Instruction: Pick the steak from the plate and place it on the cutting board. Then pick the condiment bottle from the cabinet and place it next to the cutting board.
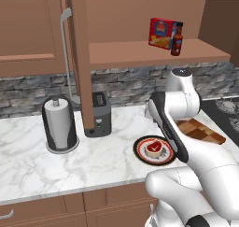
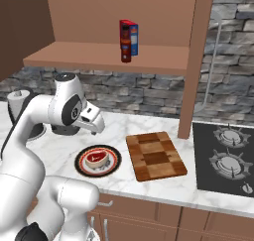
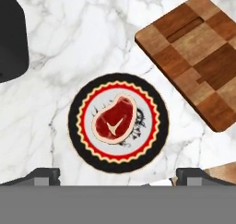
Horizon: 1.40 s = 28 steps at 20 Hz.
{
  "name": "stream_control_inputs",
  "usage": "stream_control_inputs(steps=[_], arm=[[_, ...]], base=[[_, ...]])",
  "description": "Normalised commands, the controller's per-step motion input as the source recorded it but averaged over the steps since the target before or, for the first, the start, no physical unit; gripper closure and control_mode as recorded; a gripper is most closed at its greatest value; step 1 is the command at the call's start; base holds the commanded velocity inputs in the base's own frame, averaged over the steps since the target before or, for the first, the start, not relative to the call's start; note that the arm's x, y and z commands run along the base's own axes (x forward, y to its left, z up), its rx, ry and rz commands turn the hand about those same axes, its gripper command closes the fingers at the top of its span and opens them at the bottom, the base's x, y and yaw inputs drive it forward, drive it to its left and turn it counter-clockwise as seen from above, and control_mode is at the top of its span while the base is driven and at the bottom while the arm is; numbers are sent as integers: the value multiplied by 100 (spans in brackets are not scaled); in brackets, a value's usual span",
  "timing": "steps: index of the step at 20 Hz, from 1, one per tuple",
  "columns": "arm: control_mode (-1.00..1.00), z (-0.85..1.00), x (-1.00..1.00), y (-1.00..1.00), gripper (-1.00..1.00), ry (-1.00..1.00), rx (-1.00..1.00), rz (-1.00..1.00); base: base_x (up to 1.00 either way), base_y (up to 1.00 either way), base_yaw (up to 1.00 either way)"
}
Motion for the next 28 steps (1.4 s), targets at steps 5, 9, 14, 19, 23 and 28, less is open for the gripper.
stream_control_inputs(steps=[5, 9, 14, 19, 23, 28], arm=[[-100, -10, -6, -1, -100, 4, 0, -2], [-100, -13, -7, 0, -100, 3, 0, -3], [-100, -21, -7, 0, -100, 2, 0, -2], [-100, -26, -9, 0, -100, 1, 0, -1], [-100, -26, -6, 0, -100, 0, 0, 0], [-100, -22, 0, 0, -100, 0, 0, 0]], base=[[0, 0, 0], [0, 0, 0], [0, 0, 0], [0, 0, 0], [0, 0, 0], [0, 0, 0]])
